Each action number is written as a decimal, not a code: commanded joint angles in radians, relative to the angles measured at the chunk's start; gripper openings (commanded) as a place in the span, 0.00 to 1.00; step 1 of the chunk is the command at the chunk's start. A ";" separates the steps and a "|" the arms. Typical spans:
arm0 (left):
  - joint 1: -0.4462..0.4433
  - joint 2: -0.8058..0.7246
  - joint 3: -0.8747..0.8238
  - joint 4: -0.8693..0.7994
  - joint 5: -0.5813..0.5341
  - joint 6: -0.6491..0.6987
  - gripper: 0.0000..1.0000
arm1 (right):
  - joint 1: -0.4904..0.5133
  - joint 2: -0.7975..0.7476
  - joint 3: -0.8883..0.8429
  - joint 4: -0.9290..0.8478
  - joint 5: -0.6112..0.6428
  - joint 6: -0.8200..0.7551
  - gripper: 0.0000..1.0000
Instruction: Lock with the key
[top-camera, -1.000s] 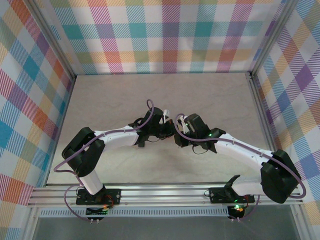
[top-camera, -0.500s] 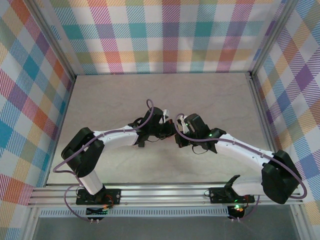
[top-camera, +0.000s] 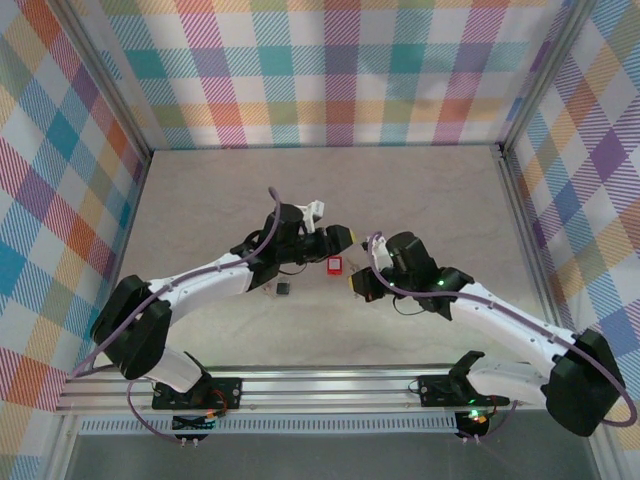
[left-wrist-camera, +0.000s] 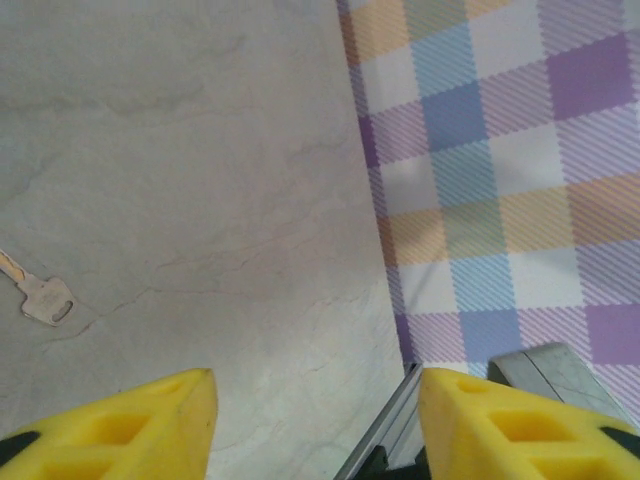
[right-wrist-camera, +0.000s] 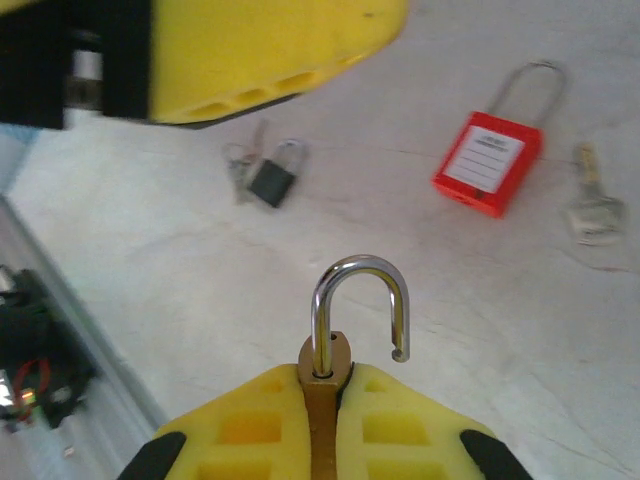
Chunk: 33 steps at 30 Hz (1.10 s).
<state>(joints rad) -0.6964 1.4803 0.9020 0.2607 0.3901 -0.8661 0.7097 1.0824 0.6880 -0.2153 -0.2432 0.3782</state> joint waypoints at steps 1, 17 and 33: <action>0.027 -0.047 -0.078 0.161 0.044 0.000 0.60 | -0.010 -0.062 -0.018 0.100 -0.203 -0.020 0.00; 0.047 -0.032 -0.268 0.844 0.204 -0.216 0.61 | -0.027 -0.090 -0.016 0.197 -0.503 -0.010 0.00; 0.046 0.008 -0.342 1.059 0.293 -0.292 0.59 | -0.060 -0.047 0.032 0.220 -0.545 0.000 0.00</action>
<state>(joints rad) -0.6575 1.4754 0.5724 1.2129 0.6479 -1.1393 0.6582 1.0206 0.6739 -0.0410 -0.7429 0.3801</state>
